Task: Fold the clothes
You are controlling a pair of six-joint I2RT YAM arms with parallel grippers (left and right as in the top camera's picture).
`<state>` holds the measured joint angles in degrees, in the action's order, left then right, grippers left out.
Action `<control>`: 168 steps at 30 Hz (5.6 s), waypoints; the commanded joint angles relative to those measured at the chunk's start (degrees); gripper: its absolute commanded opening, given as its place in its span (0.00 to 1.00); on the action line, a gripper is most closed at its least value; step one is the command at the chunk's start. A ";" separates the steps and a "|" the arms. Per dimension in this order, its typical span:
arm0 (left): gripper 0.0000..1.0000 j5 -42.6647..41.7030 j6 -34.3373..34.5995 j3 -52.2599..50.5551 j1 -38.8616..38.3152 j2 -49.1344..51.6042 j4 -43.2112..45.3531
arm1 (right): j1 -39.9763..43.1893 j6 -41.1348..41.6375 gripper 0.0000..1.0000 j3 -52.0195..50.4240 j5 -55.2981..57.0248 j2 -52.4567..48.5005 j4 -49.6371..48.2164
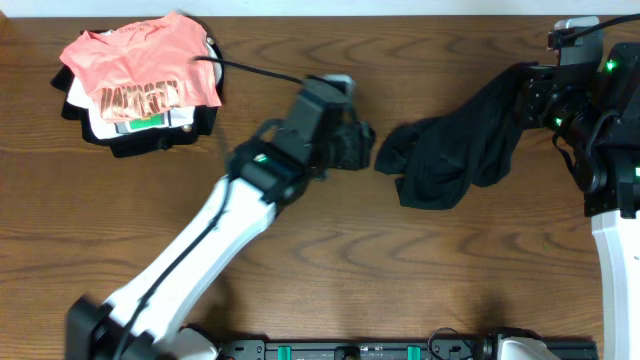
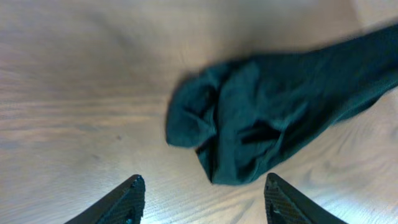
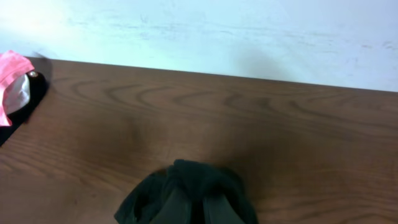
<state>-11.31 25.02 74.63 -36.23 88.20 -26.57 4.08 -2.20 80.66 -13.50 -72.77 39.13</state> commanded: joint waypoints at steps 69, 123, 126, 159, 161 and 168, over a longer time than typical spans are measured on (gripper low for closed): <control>0.06 8.00 -9.57 1.05 10.60 -13.60 9.14 | 0.42 -0.33 0.11 0.24 -0.11 -2.45 2.91; 0.06 13.57 -10.21 0.98 10.60 -9.97 2.97 | 1.73 -2.58 0.43 -11.45 -27.47 -39.28 -10.08; 0.06 13.57 -10.21 0.98 10.60 -9.97 2.97 | 1.16 -2.60 0.41 -11.45 -27.47 -40.61 -10.82; 0.06 13.60 -10.21 0.98 10.62 -9.97 1.79 | -1.88 -2.14 0.02 -11.32 -27.10 -40.79 -15.02; 0.06 14.34 -10.21 0.98 10.62 -9.97 2.21 | -1.64 -0.61 0.01 -10.69 -27.47 -40.35 -15.10; 0.06 18.47 -10.23 1.01 11.85 -10.43 6.16 | 1.14 0.39 0.01 1.46 -28.09 -33.03 -5.79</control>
<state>4.75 15.99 75.13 -25.45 78.30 -21.78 3.75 -2.63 75.35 -40.97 -111.96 31.38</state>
